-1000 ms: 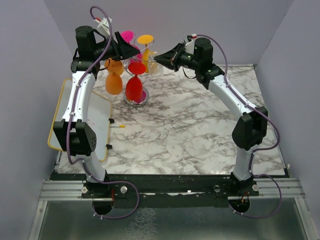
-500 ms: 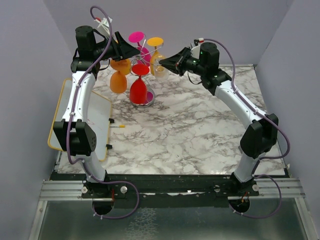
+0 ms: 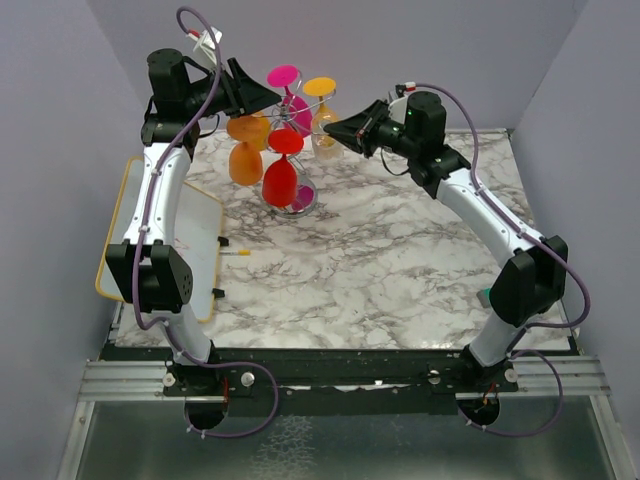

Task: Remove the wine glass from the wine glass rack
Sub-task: Pick up the wine glass from the wine rack.

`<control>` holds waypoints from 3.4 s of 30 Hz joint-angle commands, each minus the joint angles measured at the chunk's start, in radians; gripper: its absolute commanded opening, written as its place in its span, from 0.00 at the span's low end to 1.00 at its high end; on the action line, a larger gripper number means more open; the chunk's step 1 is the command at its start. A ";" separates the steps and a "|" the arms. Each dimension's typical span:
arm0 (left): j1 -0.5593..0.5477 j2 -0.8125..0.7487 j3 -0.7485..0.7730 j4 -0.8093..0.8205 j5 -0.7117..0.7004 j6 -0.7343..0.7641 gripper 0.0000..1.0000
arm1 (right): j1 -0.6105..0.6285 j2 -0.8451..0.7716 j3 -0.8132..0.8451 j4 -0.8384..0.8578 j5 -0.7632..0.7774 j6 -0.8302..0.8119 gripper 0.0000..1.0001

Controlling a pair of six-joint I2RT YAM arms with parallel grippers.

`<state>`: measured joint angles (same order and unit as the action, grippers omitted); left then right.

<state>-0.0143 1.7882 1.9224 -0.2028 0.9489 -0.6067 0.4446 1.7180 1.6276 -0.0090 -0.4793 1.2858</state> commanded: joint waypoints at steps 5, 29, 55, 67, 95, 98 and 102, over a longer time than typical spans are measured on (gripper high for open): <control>-0.007 -0.053 -0.014 0.066 0.043 -0.023 0.58 | -0.007 -0.023 -0.008 0.266 -0.094 0.091 0.01; -0.036 -0.021 -0.041 0.064 -0.002 0.004 0.58 | -0.009 0.118 0.093 0.183 -0.249 0.009 0.00; -0.035 -0.065 -0.038 0.007 -0.006 0.047 0.58 | -0.054 0.161 0.178 0.214 -0.118 0.108 0.00; -0.035 -0.078 -0.041 -0.010 -0.009 0.056 0.58 | -0.069 0.110 0.094 0.317 -0.064 0.225 0.00; -0.160 -0.336 -0.251 -0.017 0.025 0.120 0.59 | -0.075 -0.283 -0.301 0.279 -0.029 -0.115 0.01; -0.236 -0.411 -0.322 -0.017 -0.046 0.134 0.59 | -0.076 -0.372 -0.393 0.258 -0.061 -0.207 0.00; -0.354 -0.536 -0.483 0.028 -0.163 0.111 0.59 | -0.076 -0.514 -0.533 0.205 -0.104 -0.344 0.01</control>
<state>-0.2703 1.3838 1.5620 -0.2222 0.9104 -0.5034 0.3668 1.3312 1.1851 0.2081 -0.5179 1.1210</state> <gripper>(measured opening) 0.591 0.102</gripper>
